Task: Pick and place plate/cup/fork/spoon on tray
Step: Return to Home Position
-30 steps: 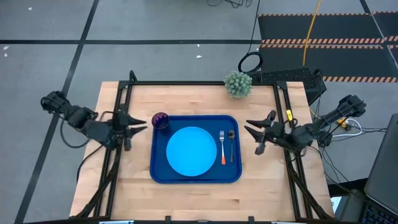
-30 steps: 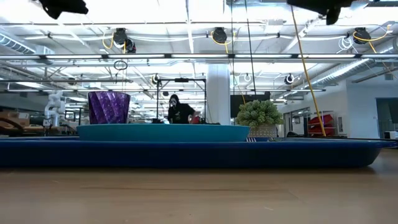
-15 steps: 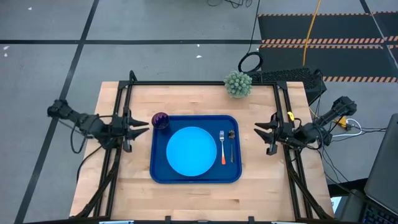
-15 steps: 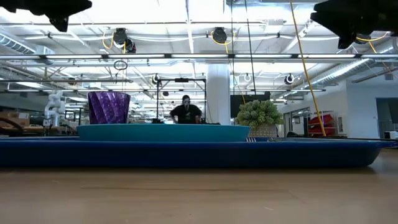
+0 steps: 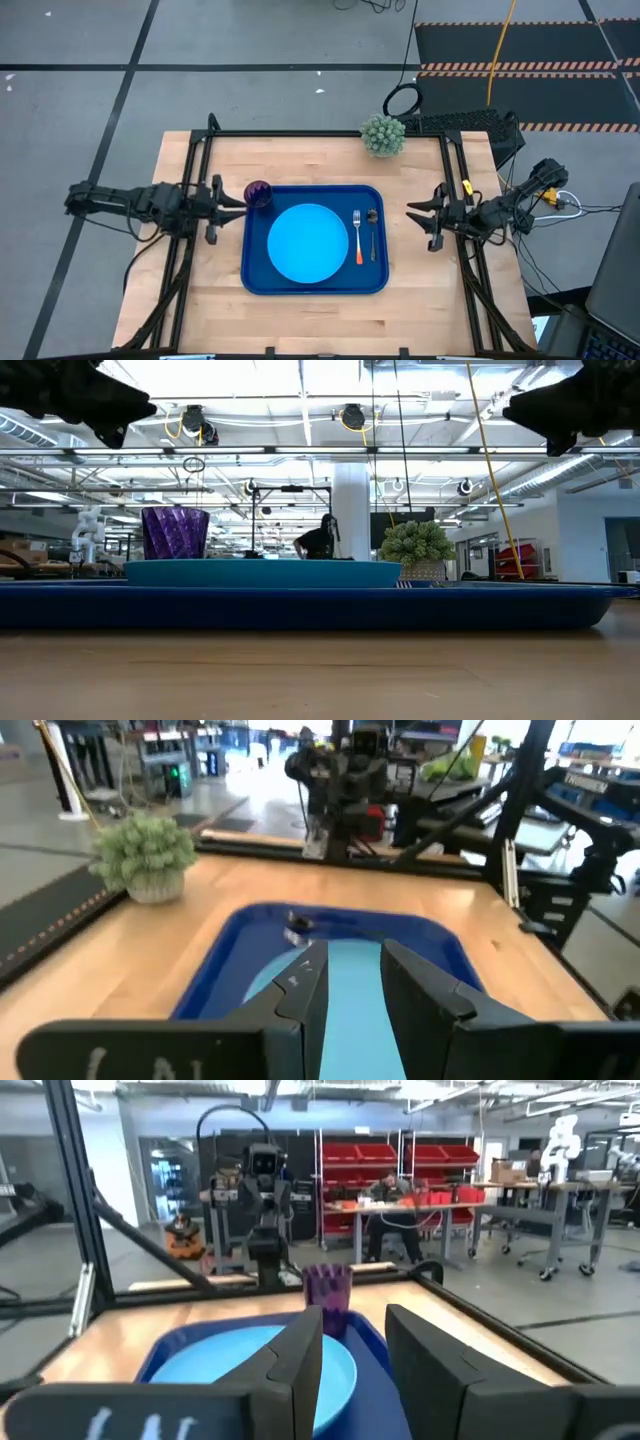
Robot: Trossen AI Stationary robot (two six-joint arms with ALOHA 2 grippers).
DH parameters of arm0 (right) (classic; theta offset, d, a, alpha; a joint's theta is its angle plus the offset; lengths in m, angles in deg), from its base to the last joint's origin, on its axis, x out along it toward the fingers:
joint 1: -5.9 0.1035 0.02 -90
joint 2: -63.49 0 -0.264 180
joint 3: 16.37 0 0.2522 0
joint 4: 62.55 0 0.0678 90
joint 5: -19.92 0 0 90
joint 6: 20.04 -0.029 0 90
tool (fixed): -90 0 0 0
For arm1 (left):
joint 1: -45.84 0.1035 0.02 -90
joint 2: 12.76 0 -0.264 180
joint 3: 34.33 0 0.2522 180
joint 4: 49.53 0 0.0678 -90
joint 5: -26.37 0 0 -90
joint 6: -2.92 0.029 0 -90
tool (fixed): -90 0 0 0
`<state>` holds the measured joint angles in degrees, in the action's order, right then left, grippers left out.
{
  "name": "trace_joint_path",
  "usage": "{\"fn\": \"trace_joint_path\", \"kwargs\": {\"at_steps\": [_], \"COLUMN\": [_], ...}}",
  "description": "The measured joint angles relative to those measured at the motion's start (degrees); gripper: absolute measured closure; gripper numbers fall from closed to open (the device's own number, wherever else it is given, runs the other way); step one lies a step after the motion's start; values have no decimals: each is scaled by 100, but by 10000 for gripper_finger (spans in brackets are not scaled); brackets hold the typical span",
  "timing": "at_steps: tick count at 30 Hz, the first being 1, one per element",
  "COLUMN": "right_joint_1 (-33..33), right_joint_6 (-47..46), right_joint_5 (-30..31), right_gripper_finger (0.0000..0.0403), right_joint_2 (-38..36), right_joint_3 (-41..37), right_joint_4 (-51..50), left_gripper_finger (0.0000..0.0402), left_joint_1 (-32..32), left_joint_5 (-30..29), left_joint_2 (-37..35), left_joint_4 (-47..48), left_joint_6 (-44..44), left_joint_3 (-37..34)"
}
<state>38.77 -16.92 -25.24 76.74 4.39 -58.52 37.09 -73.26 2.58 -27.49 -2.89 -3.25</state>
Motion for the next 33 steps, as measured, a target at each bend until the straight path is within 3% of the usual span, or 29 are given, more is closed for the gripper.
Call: {"fn": "trace_joint_path", "kwargs": {"at_steps": [7, 15, 18, 24, 29, 33], "right_joint_1": [0, 0, 0, -8, -15, -15], "right_joint_6": [286, 296, 102, -174, -481, -576], "right_joint_5": [579, 599, 573, 285, 12, -333], "right_gripper_finger": [298, 298, 298, 298, 298, 298], "right_joint_2": [-4, -4, -3, -91, -119, -122], "right_joint_3": [0, 0, -68, -571, -584, -590], "right_joint_4": [77, 59, 65, 563, 296, 273], "left_gripper_finger": [305, 305, 305, 305, 305, 305], "left_joint_1": [-88, -88, -86, -52, 140, 436], "left_joint_5": [-789, -782, -538, -304, 30, 854], "left_joint_2": [-453, -1498, -1513, -1516, -1517, -1517], "left_joint_4": [790, 1107, 855, -1051, -902, -793], "left_joint_6": [329, 495, 287, 294, 373, 368], "left_joint_3": [-4, -166, -599, -1626, -1559, -1402]}}
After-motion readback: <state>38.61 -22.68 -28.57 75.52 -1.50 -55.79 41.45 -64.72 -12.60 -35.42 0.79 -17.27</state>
